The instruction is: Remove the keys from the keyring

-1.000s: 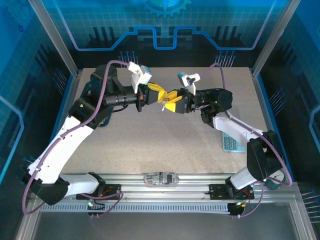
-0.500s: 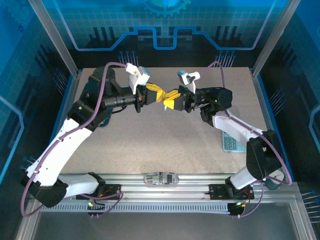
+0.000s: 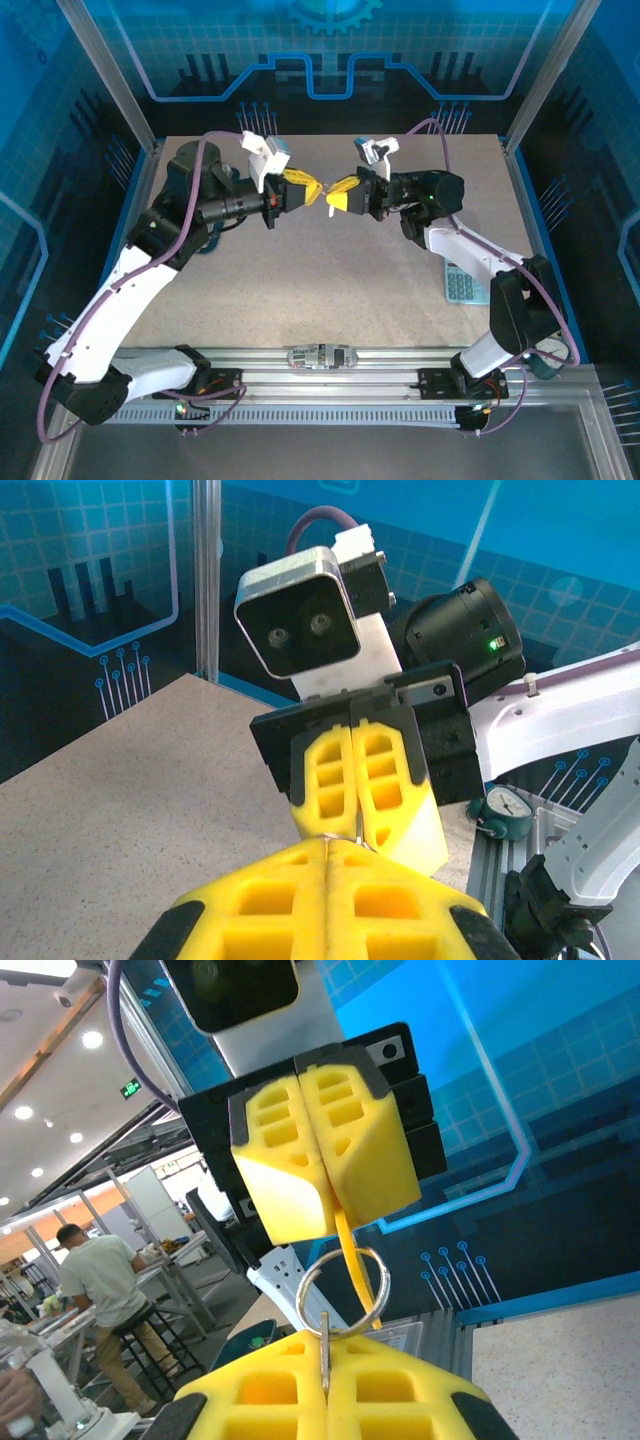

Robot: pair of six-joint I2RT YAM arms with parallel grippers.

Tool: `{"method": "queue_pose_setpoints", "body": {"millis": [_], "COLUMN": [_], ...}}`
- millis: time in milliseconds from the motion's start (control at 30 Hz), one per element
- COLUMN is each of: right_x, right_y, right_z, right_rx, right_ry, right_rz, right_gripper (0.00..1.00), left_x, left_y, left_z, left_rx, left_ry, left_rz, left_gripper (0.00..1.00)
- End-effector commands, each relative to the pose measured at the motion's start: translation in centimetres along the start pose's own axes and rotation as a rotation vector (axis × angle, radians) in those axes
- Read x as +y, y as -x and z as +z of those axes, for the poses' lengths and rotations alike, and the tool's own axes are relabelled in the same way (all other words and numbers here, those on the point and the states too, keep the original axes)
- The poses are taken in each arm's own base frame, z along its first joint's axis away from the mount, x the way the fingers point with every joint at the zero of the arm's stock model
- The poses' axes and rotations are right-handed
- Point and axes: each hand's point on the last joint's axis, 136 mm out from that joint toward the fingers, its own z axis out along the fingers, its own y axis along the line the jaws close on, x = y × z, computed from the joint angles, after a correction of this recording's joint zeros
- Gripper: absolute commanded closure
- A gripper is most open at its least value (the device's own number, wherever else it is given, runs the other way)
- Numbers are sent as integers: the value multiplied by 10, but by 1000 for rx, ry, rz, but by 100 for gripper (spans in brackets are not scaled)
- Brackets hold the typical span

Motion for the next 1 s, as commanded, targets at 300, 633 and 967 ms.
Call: {"method": "queue_pose_setpoints", "body": {"millis": [300,633,967], "right_x": [-8,-11,-21], "right_y": [-5,-25,-41], "right_z": [0,6,6], "right_rx": [75,181,284], "right_ry": [-53,-226,-369], "right_rz": [43,117,219], "right_gripper": [100,100,100], "left_x": [7,29,16], "left_y": [-21,-38,-52], "left_z": [-11,-21,-31], "left_rx": [-21,-62,-73], "left_ry": [37,141,92], "left_rz": [-57,-113,-109], "left_gripper": [100,62,50]}}
